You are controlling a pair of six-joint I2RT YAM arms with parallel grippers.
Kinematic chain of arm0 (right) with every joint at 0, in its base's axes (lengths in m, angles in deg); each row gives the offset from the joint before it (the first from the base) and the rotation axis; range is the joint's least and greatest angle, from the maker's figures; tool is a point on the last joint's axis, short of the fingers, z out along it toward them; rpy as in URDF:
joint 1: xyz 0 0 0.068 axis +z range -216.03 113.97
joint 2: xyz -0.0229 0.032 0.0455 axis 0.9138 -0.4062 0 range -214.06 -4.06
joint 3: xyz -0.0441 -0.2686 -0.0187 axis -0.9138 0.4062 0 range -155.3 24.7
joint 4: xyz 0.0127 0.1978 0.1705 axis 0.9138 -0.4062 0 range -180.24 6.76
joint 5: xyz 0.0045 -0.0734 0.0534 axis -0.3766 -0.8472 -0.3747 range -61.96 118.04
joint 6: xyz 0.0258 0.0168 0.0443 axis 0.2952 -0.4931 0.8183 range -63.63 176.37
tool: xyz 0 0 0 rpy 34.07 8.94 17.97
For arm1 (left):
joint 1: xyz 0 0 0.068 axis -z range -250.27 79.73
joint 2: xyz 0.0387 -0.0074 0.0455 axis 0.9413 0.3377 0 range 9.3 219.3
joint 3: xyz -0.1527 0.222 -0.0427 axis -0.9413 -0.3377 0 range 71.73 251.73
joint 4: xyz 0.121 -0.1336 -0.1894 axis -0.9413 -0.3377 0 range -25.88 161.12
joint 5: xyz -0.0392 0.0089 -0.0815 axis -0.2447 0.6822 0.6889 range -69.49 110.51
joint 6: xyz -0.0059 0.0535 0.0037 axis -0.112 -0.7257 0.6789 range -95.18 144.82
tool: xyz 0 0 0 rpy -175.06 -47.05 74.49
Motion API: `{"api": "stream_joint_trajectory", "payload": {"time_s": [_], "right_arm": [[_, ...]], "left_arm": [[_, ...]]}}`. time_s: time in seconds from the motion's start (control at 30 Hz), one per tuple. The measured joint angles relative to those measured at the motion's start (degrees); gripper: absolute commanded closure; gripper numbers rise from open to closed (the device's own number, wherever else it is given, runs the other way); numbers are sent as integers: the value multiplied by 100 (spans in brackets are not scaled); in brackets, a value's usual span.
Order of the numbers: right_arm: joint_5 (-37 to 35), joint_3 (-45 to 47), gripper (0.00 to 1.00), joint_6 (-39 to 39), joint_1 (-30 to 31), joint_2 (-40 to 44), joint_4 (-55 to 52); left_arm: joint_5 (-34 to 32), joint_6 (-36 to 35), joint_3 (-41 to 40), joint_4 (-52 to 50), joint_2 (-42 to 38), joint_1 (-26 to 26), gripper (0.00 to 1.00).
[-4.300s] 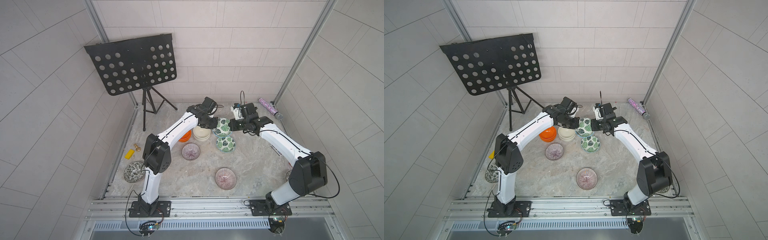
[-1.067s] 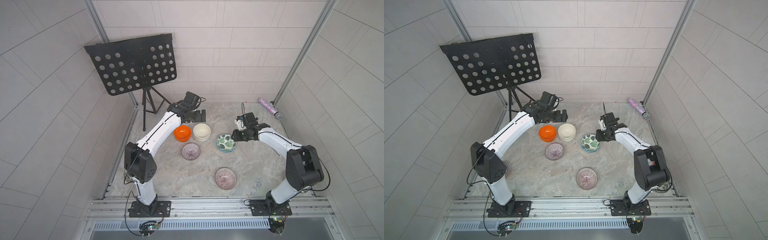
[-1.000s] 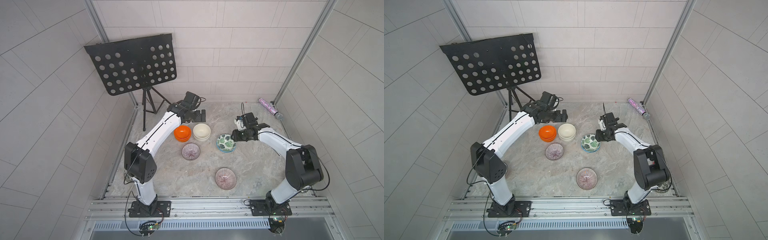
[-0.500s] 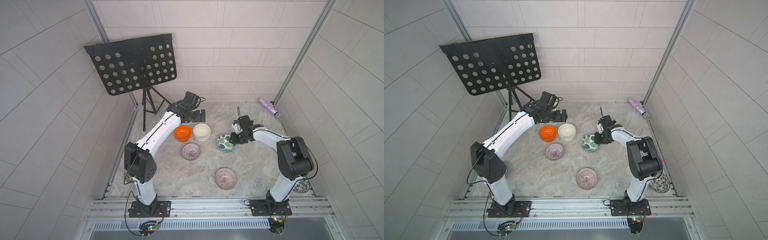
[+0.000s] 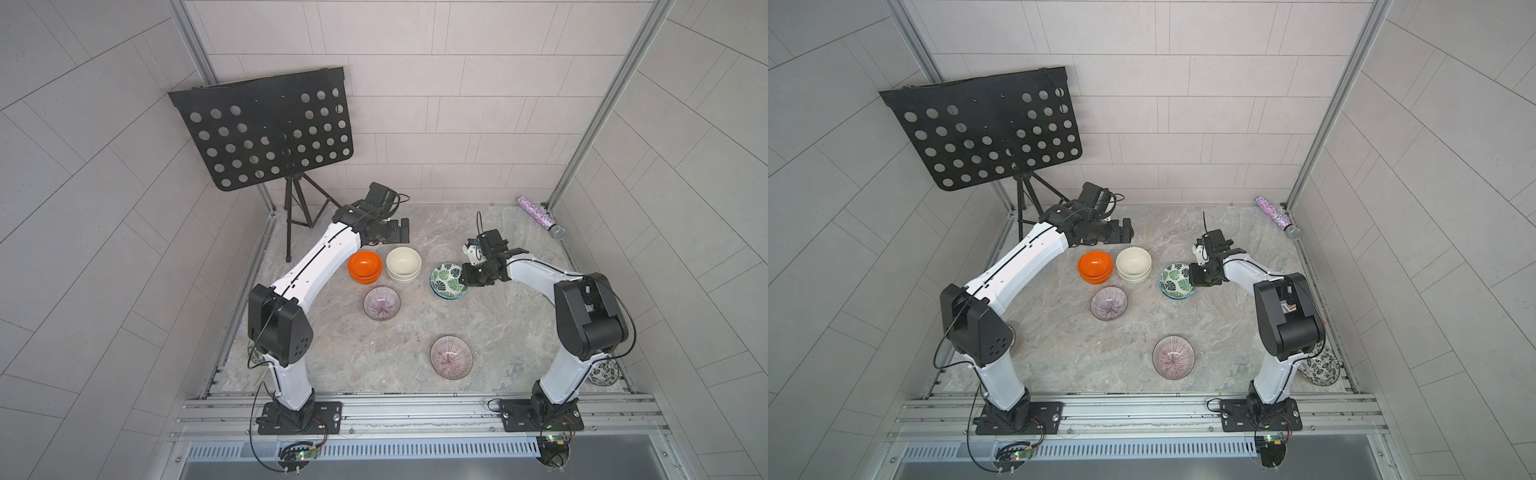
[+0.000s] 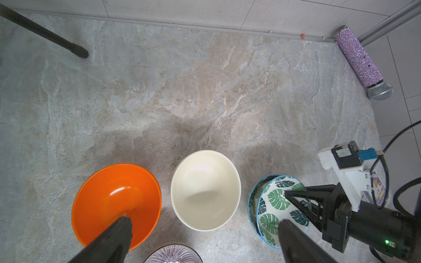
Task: Stack the bowls
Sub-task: Move the bowl to the center of the board.
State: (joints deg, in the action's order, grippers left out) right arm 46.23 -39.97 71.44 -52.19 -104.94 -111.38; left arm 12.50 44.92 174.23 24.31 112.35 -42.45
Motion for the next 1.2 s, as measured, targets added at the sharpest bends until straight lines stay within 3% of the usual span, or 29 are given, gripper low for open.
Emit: {"api": "stream_joint_trajectory", "payload": {"time_s": [0.63,1.2], "right_arm": [[-240,-1204,84,59,28,-935,-85],[-306,-1266,83,37,195,-994,-79]], "left_arm": [[0,-9,-142,0,-44,-205,0],[11,-11,-256,0,-133,-299,0]]}}
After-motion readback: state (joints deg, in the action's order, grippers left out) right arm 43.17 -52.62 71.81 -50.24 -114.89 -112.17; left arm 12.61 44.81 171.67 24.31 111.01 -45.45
